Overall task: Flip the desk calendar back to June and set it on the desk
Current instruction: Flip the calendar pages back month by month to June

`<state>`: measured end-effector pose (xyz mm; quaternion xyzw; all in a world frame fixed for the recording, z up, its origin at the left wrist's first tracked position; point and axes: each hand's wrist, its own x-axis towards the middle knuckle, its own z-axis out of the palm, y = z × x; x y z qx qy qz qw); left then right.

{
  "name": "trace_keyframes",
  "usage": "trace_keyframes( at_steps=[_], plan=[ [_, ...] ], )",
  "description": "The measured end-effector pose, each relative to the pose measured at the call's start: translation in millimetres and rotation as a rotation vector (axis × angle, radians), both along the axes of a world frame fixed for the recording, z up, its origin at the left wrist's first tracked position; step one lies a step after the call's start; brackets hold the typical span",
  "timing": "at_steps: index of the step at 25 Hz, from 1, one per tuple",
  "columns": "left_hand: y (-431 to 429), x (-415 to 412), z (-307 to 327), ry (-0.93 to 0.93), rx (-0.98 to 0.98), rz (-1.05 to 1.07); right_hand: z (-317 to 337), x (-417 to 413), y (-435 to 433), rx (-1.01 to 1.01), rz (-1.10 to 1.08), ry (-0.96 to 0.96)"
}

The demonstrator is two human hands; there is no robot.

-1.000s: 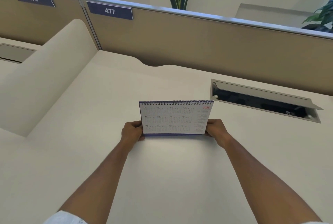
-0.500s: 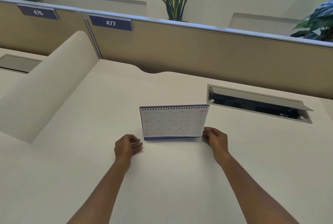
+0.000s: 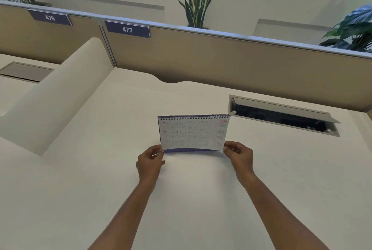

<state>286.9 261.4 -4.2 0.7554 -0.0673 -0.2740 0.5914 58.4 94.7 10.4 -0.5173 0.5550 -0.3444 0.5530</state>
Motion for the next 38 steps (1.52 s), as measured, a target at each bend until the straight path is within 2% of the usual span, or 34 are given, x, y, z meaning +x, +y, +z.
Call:
trace_keyframes(
  at_steps=[6,15,32,38],
  plan=[
    [5,-3,5,-0.029,0.037,-0.011,-1,-5,10,0.045,-0.02,-0.005],
    [13,-5,19,0.191,-0.106,-0.023,8,-11,18,0.096,-0.025,-0.056],
    [38,4,56,0.329,-0.292,-0.283,32,-29,27,0.185,-0.036,-0.134],
    [40,15,65,0.391,-0.368,-0.373,52,-34,23,0.294,-0.003,-0.271]
  ],
)
